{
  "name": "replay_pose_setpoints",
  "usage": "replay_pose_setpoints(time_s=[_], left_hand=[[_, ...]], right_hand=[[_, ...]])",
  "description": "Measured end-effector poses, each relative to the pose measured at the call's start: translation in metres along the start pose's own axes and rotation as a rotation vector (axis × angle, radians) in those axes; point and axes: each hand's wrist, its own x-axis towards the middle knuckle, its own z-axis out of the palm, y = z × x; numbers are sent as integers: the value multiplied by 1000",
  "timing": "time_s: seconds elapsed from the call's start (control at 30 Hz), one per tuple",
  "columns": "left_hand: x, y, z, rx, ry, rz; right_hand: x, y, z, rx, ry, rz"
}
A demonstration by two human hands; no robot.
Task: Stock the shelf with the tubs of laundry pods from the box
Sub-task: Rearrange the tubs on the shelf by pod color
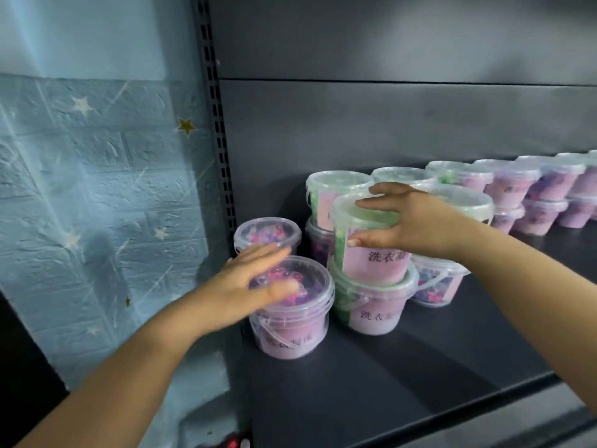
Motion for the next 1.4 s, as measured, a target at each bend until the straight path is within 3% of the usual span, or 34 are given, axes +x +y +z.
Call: replay_pose_setpoints(time_s=[0.03, 0.1, 0.2, 0.37, 0.47, 0.53, 0.63, 0.8, 0.93, 1.13, 1.3, 1.4], left_hand=[[-7, 3, 5, 212, -102, -8], [-9, 3, 13, 423, -124, -24], [-5, 1, 17, 380, -16, -21], [-2, 2, 18, 407, 20, -52], [-1, 11, 16, 476, 18, -91], [1, 20, 18, 529, 56, -56], [7, 43, 26, 413, 189, 110], [33, 76, 29, 180, 202, 162], [68, 106, 40, 86, 174, 179], [110, 151, 73, 147, 295, 273], [137, 174, 111, 103, 385, 67], [152, 179, 131, 54, 458, -77]], right_hand=[[0, 0, 1, 3, 11, -5], [-1, 0, 1, -5, 10, -9], [-1, 0, -1, -26, -11, -17], [-2, 1, -2, 22, -21, -42], [-4, 5, -3, 195, 40, -41], [-6, 7, -7, 437, 106, -1], [-9, 10, -22, 759, 174, -33], [-22, 27, -69, 885, 382, -88], [-37, 59, -99, 834, 572, -30], [-43, 126, -112, 730, 720, 137], [-30, 193, -89, 503, 570, 174], [-23, 234, -69, 431, 363, 98]])
